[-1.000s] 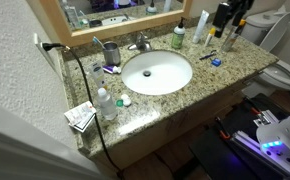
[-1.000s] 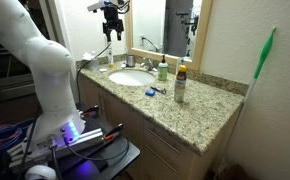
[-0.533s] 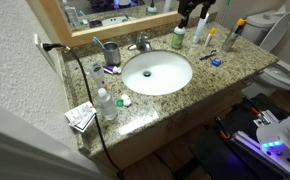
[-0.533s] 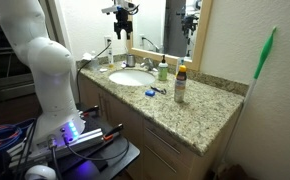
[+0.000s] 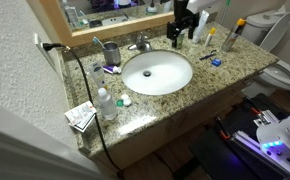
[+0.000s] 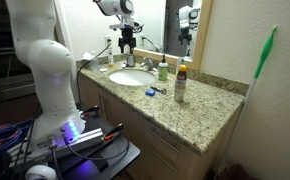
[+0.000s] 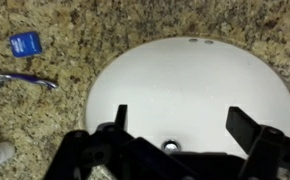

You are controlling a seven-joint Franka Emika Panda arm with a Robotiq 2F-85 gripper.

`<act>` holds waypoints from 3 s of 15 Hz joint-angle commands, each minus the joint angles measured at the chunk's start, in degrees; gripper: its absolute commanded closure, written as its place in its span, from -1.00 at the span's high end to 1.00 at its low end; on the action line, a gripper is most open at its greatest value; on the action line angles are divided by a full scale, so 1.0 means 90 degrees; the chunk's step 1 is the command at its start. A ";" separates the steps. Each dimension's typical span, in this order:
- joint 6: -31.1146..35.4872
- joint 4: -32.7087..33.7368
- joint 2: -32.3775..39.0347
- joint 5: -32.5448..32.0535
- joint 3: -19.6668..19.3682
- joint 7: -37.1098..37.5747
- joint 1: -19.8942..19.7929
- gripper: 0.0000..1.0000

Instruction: Push the faucet handle upwards

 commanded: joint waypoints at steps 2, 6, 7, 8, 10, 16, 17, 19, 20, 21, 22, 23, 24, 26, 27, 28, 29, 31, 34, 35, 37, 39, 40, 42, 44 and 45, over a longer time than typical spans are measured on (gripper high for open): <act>0.0106 0.0578 0.0646 0.0019 -0.0285 0.0192 0.0263 1.00; 0.0168 0.1218 0.1273 -0.0227 -0.0460 0.0598 0.0435 1.00; 0.0444 0.1320 0.1449 -0.0142 -0.0484 0.0602 0.0436 1.00; 0.0870 0.1382 0.1588 -0.0187 -0.0549 0.0812 0.0490 1.00; 0.1490 0.1602 0.1890 -0.0079 -0.0630 0.0926 0.0550 1.00; 0.2013 0.1931 0.2315 -0.0186 -0.1007 0.1249 0.0786 1.00; 0.2015 0.2076 0.2437 -0.0197 -0.1071 0.1309 0.0813 1.00; 0.2014 0.2231 0.2555 -0.0198 -0.1116 0.1340 0.0831 1.00; 0.2014 0.2251 0.2560 -0.0198 -0.1119 0.1348 0.0835 1.00; 0.2200 0.2364 0.2690 -0.0163 -0.1108 0.1303 0.0809 1.00; 0.2419 0.2450 0.2793 -0.0210 -0.1156 0.1393 0.0831 1.00; 0.2573 0.2548 0.2884 -0.0208 -0.1182 0.1418 0.0833 1.00; 0.2645 0.2626 0.2954 -0.0155 -0.1190 0.1412 0.0825 1.00; 0.2757 0.2817 0.3138 -0.0120 -0.1241 0.1412 0.0834 1.00; 0.2803 0.2895 0.3215 -0.0106 -0.1259 0.1407 0.0842 1.00; 0.2807 0.2979 0.3304 -0.0073 -0.1267 0.1405 0.0849 1.00; 0.2863 0.3032 0.3367 -0.0081 -0.1286 0.1393 0.0867 1.00; 0.2913 0.3136 0.3478 -0.0061 -0.1290 0.1356 0.0879 0.47; 0.2957 0.3207 0.3536 -0.0080 -0.1317 0.1361 0.0917 0.06; 0.2982 0.3191 0.3512 -0.0079 -0.1331 0.1383 0.0931 -0.08; 0.2936 0.3169 0.3443 -0.0035 -0.1309 0.1356 0.0929 -0.36; 0.2736 0.3049 0.3267 0.0142 -0.1207 0.1255 0.0868 -0.64; 0.2693 0.2987 0.3196 0.0212 -0.1179 0.1196 0.0846 -0.18; 0.2493 0.2933 0.3094 0.0359 -0.1153 0.1144 0.0777 -0.89; 0.2454 0.2845 0.2983 0.0605 -0.1076 0.1025 0.0679 -0.85; 0.2488 0.2759 0.2889 0.0756 -0.1036 0.0944 0.0618 -0.85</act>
